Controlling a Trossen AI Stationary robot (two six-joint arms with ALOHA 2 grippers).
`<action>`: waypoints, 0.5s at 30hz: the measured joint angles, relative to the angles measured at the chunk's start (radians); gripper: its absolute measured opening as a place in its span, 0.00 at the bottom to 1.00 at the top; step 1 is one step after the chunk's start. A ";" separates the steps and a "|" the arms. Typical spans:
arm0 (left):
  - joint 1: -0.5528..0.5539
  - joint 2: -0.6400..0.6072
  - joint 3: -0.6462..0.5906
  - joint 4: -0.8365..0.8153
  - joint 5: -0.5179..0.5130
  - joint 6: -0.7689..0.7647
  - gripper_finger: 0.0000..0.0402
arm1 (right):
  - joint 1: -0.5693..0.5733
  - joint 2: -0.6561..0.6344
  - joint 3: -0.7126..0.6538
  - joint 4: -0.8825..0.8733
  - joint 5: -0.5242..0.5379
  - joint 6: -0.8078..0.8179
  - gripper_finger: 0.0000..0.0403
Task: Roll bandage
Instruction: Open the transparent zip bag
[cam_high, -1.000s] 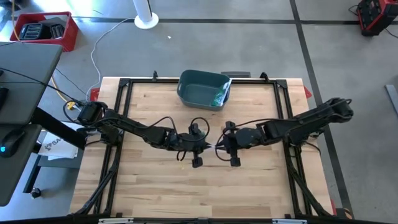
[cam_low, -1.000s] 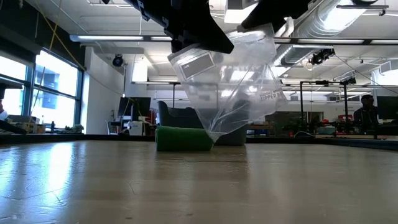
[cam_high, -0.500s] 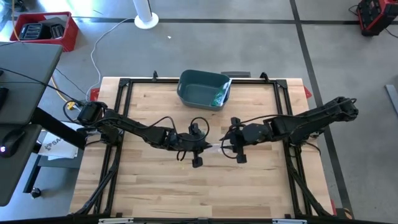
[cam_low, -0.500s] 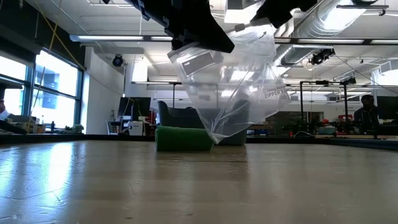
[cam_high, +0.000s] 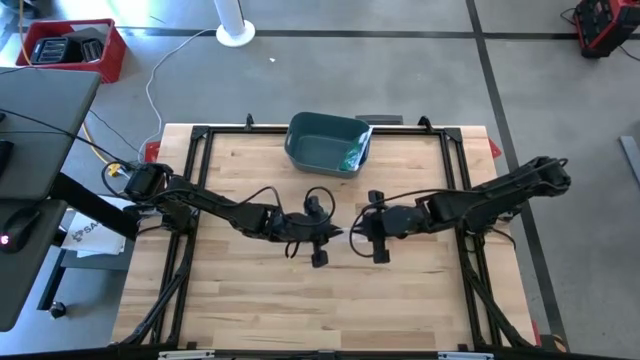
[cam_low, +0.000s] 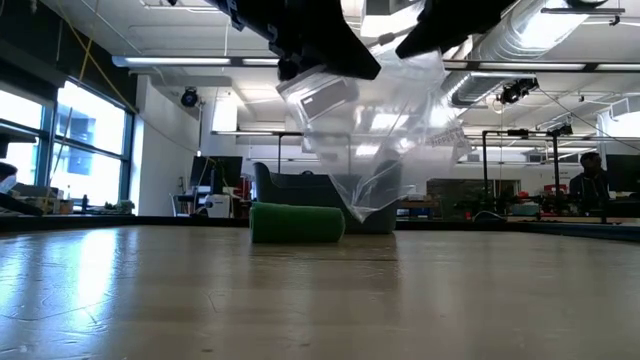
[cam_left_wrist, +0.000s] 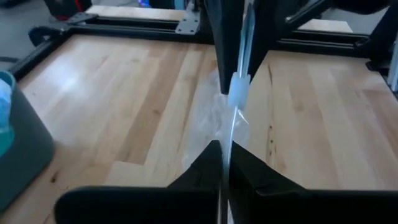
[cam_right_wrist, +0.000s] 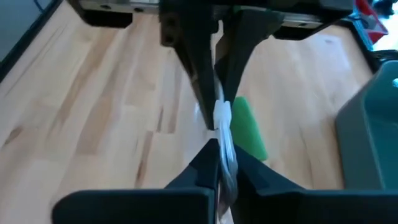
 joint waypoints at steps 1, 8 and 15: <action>0.000 0.000 0.000 0.007 -0.002 0.016 0.04 | 0.003 -0.003 0.000 -0.001 0.012 0.003 0.03; -0.003 0.000 0.000 0.171 -0.044 0.203 0.25 | 0.003 -0.013 0.000 -0.051 0.023 0.043 0.00; -0.003 0.009 0.000 0.231 -0.067 0.292 0.37 | 0.003 -0.013 0.000 -0.057 0.050 0.049 0.00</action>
